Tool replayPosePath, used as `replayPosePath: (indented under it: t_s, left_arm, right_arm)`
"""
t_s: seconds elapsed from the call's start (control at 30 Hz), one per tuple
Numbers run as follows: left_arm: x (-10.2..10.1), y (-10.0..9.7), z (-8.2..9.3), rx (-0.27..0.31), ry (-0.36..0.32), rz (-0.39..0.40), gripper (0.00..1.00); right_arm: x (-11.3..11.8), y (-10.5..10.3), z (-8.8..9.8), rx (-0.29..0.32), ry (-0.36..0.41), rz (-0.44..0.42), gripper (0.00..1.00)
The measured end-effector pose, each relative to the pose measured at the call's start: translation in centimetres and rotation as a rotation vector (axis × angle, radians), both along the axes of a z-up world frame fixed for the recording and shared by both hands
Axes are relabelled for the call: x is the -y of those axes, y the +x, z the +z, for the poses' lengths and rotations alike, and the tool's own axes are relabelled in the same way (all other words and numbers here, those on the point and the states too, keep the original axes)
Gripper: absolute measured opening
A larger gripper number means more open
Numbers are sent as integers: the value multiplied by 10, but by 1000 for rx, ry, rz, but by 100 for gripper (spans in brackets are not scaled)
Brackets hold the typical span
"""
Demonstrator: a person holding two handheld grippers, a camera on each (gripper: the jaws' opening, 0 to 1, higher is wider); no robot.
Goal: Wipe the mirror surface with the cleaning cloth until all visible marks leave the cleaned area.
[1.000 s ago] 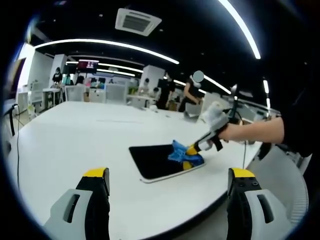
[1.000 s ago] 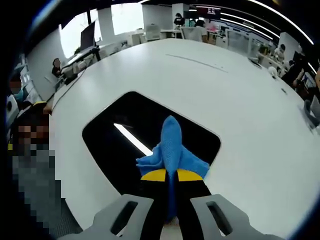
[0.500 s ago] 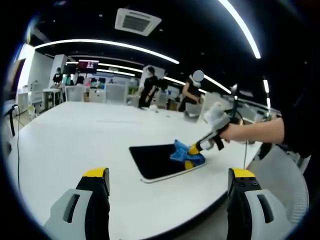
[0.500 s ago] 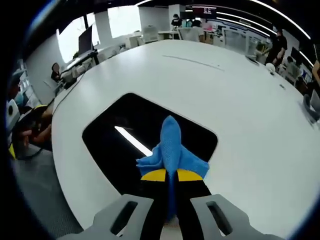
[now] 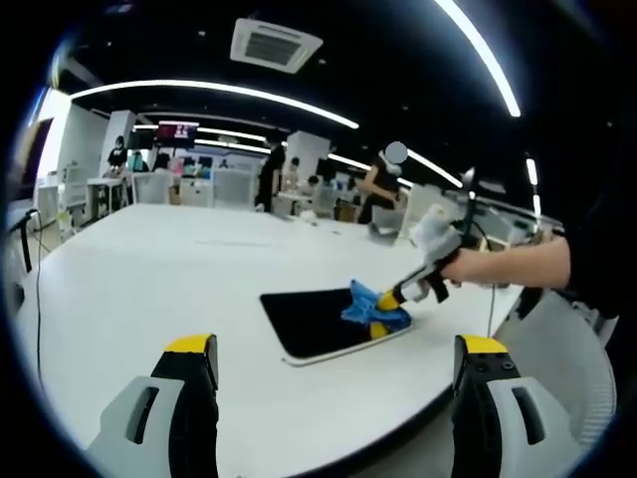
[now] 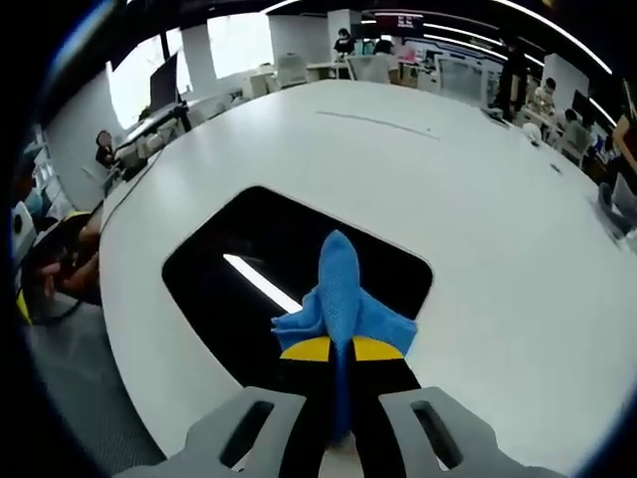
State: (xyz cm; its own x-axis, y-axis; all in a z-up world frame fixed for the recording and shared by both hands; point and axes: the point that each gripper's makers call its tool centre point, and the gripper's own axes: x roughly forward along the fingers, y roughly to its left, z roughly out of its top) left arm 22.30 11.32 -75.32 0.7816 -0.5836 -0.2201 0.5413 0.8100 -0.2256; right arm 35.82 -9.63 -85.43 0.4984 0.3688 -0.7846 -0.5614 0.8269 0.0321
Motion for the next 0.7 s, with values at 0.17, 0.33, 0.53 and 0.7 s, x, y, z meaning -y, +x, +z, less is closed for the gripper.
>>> replayPosePath:
  t_s: [0.17, 0.33, 0.53, 0.7]
  left_arm:
    - [1, 0, 0, 1, -3, -3, 99]
    - [1, 0, 1, 3, -5, -4, 99]
    - [1, 0, 0, 1, -5, -6, 99]
    - [1, 0, 0, -1, -4, -7, 99]
  right_arm:
    - [0, -6, 0, -4, 4, 0, 0]
    - [0, -12, 0, -8, 4, 0, 0]
    - [1, -17, 0, -9, 14, -1, 0]
    - [0, -19, 0, 2, 10, 3, 0]
